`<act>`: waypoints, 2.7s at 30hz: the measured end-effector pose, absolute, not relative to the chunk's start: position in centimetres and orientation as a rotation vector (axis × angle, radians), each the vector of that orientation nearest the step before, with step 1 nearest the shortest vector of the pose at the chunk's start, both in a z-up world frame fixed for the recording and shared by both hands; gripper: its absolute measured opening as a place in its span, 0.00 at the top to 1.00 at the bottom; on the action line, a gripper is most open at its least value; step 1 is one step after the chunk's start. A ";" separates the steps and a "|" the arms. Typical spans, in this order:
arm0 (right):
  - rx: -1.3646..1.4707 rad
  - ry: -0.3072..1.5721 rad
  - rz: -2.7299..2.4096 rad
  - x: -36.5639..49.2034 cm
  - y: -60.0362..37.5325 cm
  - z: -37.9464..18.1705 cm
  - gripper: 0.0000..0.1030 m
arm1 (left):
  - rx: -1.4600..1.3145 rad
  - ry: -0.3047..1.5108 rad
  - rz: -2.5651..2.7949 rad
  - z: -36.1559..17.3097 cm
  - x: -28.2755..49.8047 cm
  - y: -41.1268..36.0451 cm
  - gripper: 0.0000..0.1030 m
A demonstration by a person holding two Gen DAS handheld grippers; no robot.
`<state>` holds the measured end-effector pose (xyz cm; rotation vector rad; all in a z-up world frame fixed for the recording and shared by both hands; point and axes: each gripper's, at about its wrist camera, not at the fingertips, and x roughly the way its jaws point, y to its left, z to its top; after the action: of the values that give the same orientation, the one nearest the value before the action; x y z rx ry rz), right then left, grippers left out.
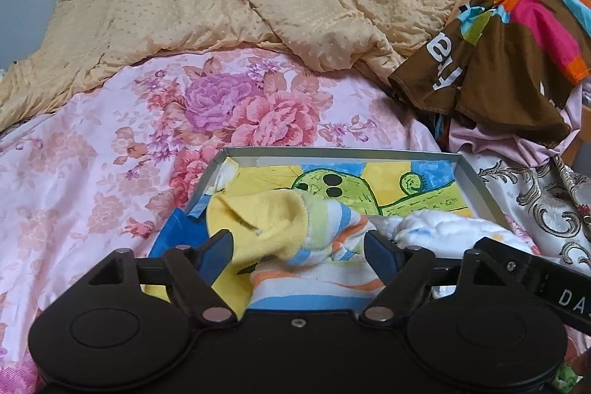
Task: Organize soft objects
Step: 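Lower striped sock into tray with left tool while right lowers white cloth there, then open both grippers and withdraw them from the tray toward the pile, then reach left tool toward grey cloth while right reaches white mask packet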
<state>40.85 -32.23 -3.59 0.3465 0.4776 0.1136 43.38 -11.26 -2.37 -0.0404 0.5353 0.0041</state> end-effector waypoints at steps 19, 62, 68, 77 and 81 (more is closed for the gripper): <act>0.270 0.408 0.174 35.7 -32.5 0.4 0.01 | -0.100 0.483 0.050 1.8 35.5 -8.8 0.03; 0.067 0.333 0.139 17.3 -31.0 1.5 0.00 | -0.222 0.532 -0.073 -1.8 17.1 -3.1 0.01; 0.072 0.328 0.113 15.9 -30.8 1.3 0.00 | -0.202 0.528 -0.105 -2.7 16.1 -3.1 0.01; 0.012 0.362 0.109 15.9 -29.5 0.7 0.00 | -0.237 0.520 -0.130 -3.3 15.7 -2.6 0.01; -0.019 0.381 0.116 16.1 -28.8 0.4 0.00 | -0.252 0.519 -0.126 -3.4 15.6 -2.2 0.01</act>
<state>16.07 -28.80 0.35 -0.0189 0.3808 0.1156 15.64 -2.23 -3.43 -0.2516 0.5189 -0.1258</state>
